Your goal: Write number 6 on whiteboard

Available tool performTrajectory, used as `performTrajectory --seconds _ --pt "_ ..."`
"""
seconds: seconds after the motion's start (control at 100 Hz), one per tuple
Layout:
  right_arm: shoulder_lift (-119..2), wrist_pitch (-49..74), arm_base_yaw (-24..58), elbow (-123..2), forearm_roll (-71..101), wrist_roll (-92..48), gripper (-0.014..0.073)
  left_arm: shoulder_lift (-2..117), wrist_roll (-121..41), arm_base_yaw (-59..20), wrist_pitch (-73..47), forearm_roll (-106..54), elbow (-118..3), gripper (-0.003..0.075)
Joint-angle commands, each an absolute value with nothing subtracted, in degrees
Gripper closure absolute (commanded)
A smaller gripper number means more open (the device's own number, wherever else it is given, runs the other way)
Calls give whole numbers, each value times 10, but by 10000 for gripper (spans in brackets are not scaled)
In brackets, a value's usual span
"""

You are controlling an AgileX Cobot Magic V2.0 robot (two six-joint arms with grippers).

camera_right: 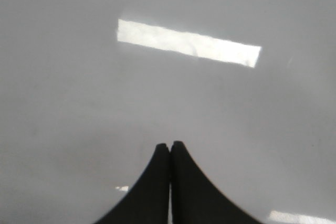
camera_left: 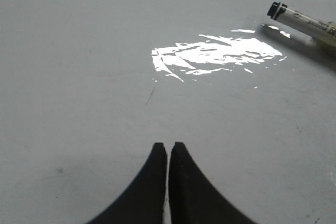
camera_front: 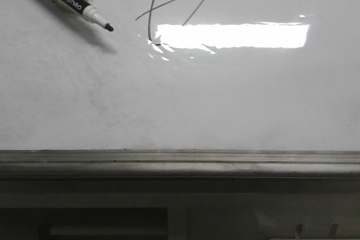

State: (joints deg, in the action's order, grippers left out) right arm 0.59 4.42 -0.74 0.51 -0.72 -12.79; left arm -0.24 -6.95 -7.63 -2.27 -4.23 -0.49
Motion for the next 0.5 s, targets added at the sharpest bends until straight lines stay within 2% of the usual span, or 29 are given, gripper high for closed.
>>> performTrajectory --seconds 0.0,0.49 --pt "17 3 -11 18 -15 -127 659 -20 -65 -82 20 -46 23 740" --pt "17 0 -11 18 -15 -127 659 -20 -65 -82 20 -46 23 740"
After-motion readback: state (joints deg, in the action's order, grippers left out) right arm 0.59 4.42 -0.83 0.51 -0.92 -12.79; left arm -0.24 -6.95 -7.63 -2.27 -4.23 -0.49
